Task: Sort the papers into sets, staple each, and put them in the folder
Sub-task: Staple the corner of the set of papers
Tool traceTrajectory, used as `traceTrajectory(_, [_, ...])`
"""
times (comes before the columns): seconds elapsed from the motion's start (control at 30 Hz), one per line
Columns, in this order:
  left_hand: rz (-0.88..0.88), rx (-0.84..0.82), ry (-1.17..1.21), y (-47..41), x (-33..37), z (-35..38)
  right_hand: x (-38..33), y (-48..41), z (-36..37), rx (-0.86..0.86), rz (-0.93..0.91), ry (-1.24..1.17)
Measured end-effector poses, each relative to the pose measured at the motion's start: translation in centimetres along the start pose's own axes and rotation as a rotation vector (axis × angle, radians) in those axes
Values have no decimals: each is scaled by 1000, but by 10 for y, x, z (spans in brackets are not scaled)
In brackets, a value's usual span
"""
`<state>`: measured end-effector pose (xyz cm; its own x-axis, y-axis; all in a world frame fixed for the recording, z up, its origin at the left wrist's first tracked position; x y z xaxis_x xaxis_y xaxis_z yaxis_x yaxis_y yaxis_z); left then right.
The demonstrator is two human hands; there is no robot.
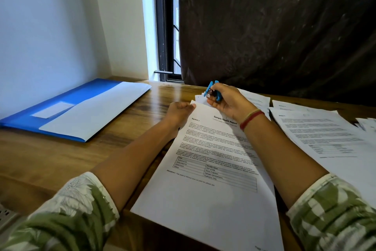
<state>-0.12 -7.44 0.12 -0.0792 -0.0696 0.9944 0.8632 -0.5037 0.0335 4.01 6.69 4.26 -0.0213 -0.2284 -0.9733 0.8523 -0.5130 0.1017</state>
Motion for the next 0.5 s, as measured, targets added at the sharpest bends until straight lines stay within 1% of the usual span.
traceTrajectory(0.17, [4,1,4,-4,-2,1,1,-6,2,161,-179,457])
traceTrajectory(0.3, [23,-12,25,-6,-4,0,7,-6,4,233,-372,693])
traceTrajectory(0.4, [64,-15,54,-9,-6,-1,10,-4,8,201,-448,848])
traceTrajectory(0.5, [78,-4,91,-14,-9,-2,13,-4,11,160,-494,921])
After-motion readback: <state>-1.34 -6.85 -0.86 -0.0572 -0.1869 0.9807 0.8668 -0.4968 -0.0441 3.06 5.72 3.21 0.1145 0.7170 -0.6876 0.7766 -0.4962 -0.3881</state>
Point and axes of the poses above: each hand's wrist, its own y-axis away from the middle knuckle, its own z-axis out of the palm, x = y × z, the point moved 2 cm from there along -y, towards the middle knuckle, and after that the axes turned 3 degrees about y, right-handed, at the moved point
